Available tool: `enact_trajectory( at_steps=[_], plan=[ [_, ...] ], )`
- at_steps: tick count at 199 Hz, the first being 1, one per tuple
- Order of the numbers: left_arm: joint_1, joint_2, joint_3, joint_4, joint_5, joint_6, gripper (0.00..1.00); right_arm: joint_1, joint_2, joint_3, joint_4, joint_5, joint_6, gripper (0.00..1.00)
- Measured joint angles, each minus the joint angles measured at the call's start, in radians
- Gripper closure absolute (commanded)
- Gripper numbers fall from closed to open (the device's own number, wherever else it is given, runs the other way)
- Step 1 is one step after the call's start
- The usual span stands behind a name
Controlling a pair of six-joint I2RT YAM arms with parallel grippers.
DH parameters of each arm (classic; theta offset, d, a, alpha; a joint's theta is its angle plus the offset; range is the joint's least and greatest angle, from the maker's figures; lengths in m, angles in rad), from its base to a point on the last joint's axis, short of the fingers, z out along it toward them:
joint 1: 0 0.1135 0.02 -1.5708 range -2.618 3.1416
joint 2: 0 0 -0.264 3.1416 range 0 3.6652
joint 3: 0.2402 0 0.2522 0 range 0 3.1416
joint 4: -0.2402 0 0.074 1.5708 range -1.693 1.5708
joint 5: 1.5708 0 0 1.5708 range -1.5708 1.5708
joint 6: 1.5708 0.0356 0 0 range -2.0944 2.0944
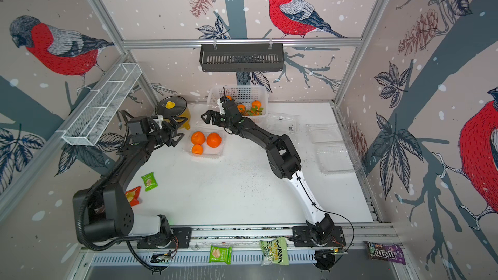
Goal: Take oranges out of containers
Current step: Open the packing box at the center of the board, then pick up the orange from the packing box.
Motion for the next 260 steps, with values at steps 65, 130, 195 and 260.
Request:
enact_trajectory(
  at_steps=[65,130,195,260],
  plan=[
    [-0.08,0.146,0.117,0.017,-0.022,0.004,0.03,0.015,-0.212,-0.105,-0.116,0.039,-0.246,0.0],
    [-0.085,0.153,0.134,-0.005,-0.043,0.02,0.03,0.039,-0.437,-0.326,-0.157,0.176,-0.319,0.0],
    [-0.037,0.022,0.089,-0.1,-0.068,0.127,0.03,0.169,-0.253,-0.231,-0.451,0.41,-0.37,0.11],
    [-0.033,-0.031,0.001,-0.139,-0.04,0.171,0.03,0.206,-0.051,-0.023,-0.614,0.486,-0.379,0.15]
  ],
)
